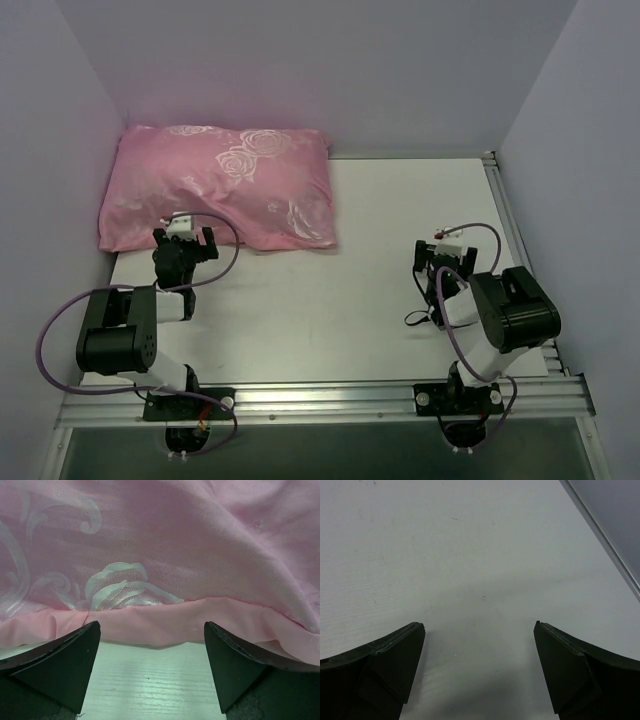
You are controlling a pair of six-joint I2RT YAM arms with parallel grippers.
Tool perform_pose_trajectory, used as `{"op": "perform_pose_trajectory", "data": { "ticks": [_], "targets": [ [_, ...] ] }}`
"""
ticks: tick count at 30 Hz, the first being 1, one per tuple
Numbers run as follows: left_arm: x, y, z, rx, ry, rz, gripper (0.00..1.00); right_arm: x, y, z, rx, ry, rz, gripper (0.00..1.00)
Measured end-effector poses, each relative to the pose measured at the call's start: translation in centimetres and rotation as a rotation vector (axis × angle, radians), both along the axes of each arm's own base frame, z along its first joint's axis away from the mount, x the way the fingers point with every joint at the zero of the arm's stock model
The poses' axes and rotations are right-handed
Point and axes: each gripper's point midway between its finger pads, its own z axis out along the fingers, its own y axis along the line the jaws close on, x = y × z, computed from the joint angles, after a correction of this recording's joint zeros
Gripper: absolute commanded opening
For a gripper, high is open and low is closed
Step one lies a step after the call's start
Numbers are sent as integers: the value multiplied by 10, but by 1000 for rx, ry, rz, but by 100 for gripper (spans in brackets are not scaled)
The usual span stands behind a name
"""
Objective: Remove the pillowcase from the pillow
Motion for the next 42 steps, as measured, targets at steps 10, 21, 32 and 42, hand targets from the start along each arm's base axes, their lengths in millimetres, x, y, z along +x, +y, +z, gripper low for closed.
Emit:
{"op": "perform_pose_trajectory", "data": {
  "ticks": [10,21,32,42],
  "targets": [
    [0,-1,0,-1,0,-8,94,65,42,161,164,-262,147,81],
    [38,2,85,31,206,-265,100,77,212,140,359,137,638,81],
    [-80,33,65,-46,619,-319,96,72,315,12,531,520,727,52],
    [-122,36,44,-69,813,-317,96,43,272,11,746,527,655,0]
  ]
}}
